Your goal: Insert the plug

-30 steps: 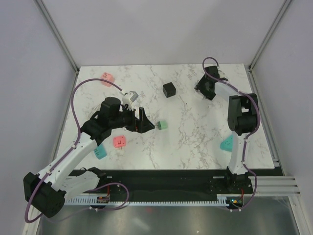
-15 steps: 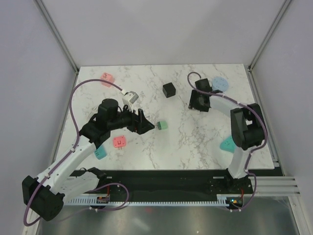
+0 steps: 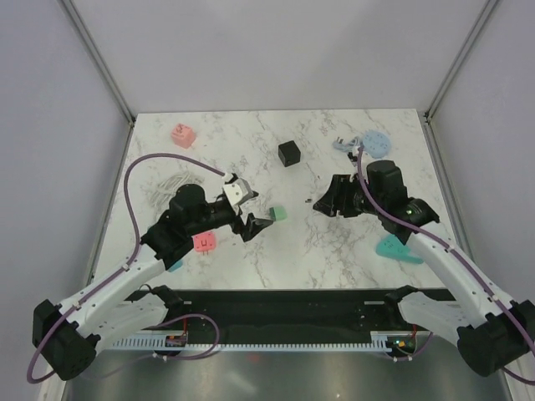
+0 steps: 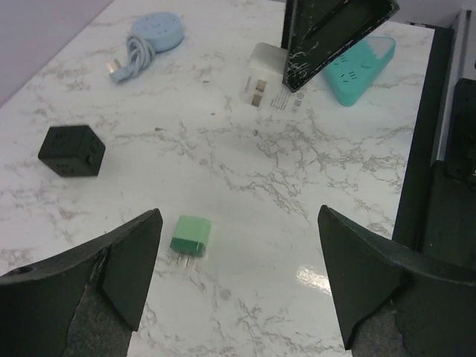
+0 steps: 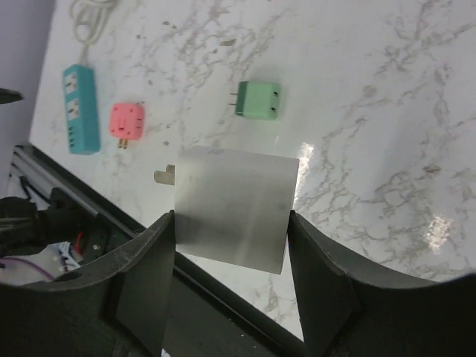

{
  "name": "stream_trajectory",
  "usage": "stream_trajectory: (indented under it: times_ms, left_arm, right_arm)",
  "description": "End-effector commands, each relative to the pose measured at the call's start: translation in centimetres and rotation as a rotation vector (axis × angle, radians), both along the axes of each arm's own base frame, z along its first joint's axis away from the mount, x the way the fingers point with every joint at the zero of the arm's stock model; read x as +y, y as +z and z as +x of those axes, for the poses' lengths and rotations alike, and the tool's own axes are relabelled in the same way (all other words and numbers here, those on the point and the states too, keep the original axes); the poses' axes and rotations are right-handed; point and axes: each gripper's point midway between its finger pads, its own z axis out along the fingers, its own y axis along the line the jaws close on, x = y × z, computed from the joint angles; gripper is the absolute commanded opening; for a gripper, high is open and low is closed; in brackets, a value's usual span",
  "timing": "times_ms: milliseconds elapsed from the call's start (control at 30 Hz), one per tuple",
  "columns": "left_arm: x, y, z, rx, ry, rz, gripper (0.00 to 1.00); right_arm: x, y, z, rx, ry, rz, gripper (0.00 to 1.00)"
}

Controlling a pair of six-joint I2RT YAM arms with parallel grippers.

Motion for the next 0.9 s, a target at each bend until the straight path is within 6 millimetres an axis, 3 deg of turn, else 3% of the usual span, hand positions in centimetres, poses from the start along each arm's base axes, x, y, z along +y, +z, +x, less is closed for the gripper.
stream_trajectory:
  times_ms: [0,233,400,867]
  left_arm:
    - [-2.2,3.1,0.4,-0.284,-0.057,-0.004,0.93]
    - [-5.2,4.7,-0.2,-0.389,-0.113,-0.009,0.95]
    - [-7.2,4.5,-0.6,-0.423,-0.129,0.013,0.95]
    - [-10.3,3.9,-0.9,-0.424,-0.147,0.015,0.95]
  right_arm:
    - [2.0,3.1,-2.3,0.015,0.099,0.14,0.45]
    - [3.2,6.1,-3.6,0.006,0.142,0.261,0.43]
    - [3.9,7.4,-4.5,0.006,0.154,0.34,0.41]
    - [4.1,6.0,-5.4,0.039,0.145,0.346,0.4]
